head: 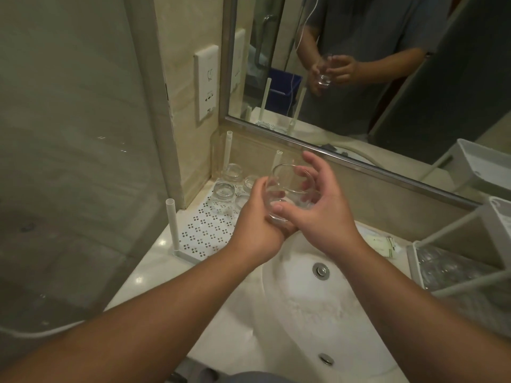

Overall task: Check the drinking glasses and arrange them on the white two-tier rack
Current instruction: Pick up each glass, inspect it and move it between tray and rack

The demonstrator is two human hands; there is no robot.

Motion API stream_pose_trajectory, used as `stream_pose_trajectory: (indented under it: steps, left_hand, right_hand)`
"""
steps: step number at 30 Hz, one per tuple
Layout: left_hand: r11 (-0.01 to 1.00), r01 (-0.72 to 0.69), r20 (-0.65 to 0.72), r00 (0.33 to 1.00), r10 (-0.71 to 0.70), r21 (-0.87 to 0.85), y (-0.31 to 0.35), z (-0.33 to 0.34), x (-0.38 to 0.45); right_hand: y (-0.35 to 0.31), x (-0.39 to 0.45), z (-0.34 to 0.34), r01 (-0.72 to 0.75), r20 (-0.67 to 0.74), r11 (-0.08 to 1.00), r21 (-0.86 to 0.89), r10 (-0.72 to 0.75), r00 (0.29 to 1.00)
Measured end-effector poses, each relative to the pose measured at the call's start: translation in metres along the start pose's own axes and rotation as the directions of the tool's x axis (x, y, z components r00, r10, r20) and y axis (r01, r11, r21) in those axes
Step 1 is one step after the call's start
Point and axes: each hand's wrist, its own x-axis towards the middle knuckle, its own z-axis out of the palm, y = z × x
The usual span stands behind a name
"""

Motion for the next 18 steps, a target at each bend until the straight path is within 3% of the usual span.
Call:
stream_pose_trajectory:
  steps: [4, 10, 15, 18]
  left_hand:
    - [0.964, -0.097, 0.053, 0.995, 0.086, 0.247, -0.006, 0.000, -0.004]
    - [0.940, -0.097, 0.166, 0.985, 0.044, 0.327, -0.022, 0.015, -0.006]
    - [0.791, -0.147, 0.217, 0.976, 0.019, 0.593, -0.041, 0.039, -0.005]
    - [0.741, -0.129, 0.239, 0.970, -0.043, 0.659, -0.061, 0.063, -0.006]
  right_hand:
    - [0.008, -0.008, -0.002, -0.070, 0.012, 0.996, 0.052, 0.069, 0.998]
    - [0.025, -0.025, -0.020, -0.135, -0.068, 0.989, 0.057, 0.138, 0.988]
    - [0.049, -0.048, -0.046, -0.211, -0.176, 0.975, 0.071, 0.221, 0.959]
    - [0.067, -0.064, -0.070, -0.257, -0.233, 0.963, 0.082, 0.269, 0.935]
